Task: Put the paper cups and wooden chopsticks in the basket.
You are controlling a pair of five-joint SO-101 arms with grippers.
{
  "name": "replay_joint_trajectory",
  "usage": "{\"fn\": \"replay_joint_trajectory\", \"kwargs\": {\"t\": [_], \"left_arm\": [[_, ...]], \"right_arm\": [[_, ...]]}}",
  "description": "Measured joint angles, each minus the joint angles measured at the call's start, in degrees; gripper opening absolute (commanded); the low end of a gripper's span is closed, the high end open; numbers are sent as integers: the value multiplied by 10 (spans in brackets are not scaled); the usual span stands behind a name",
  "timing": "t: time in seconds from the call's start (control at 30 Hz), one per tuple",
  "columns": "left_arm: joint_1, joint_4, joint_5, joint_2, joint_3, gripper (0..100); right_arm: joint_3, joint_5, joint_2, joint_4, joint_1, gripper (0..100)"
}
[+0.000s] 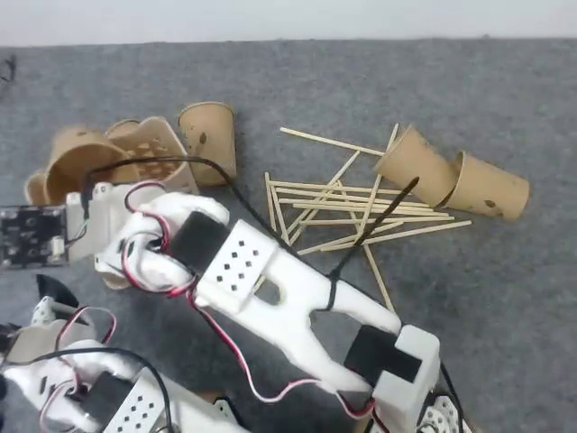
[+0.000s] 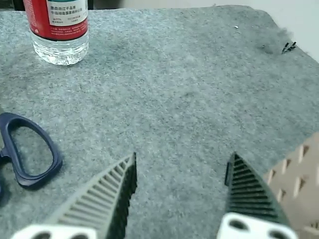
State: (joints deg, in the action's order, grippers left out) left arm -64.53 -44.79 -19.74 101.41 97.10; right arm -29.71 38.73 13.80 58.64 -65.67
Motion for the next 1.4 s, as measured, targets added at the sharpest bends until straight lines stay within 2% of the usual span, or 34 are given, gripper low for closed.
{"fn": "replay_joint_trajectory", "kwargs": {"t": [0.43,0.67,1.07,1.2,1.4], "left_arm": [[1,-10,0,0,0,276],[1,-10,0,0,0,276],[1,-10,0,0,0,276],[1,-10,0,0,0,276],[1,-10,0,0,0,278]], "right_arm": [[0,-22,-59,25,-28,14],[0,-23,-59,25,-31,225],[-67,-25,-59,52,-33,206],[-148,-25,-68,119,18,205],[-255,-42,-120,234,149,205]]}}
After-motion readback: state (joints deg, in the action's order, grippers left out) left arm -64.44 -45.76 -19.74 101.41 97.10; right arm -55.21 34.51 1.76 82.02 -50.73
